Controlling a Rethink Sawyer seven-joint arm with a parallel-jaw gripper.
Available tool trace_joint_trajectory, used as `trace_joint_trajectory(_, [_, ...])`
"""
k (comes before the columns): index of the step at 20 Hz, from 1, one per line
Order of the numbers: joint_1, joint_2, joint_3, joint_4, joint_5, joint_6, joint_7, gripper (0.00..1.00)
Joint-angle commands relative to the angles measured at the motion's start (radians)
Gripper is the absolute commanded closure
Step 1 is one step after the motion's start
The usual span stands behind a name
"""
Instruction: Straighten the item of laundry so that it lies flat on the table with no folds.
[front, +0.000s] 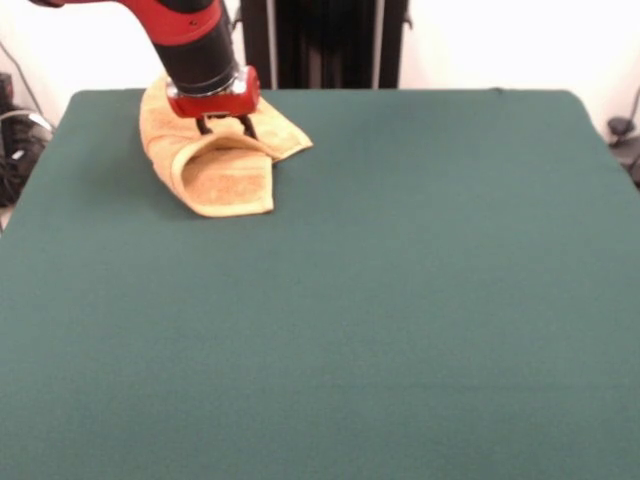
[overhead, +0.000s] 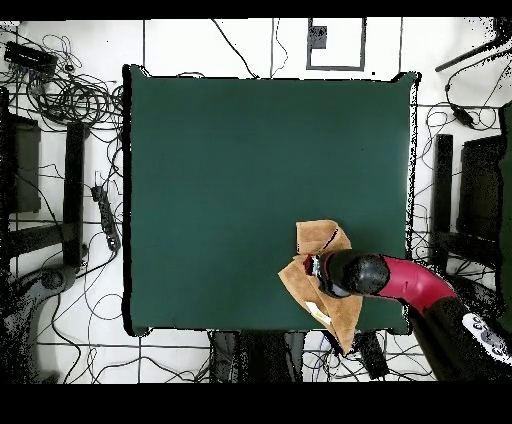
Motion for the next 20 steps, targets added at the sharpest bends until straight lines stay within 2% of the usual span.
trace_joint_trajectory(1, [0.052,0.277,-0.003,-0.173,-0.098,-0.264,0.059,0.00])
trace_joint_trajectory(8, [0.045,0.296,-0.007,-0.182,-0.093,-0.252,0.053,0.00])
trace_joint_trajectory(14, [0.030,0.308,0.015,-0.204,-0.067,-0.156,0.002,0.00])
trace_joint_trajectory(20, [0.042,0.306,0.009,-0.217,-0.075,-0.139,-0.001,0.00])
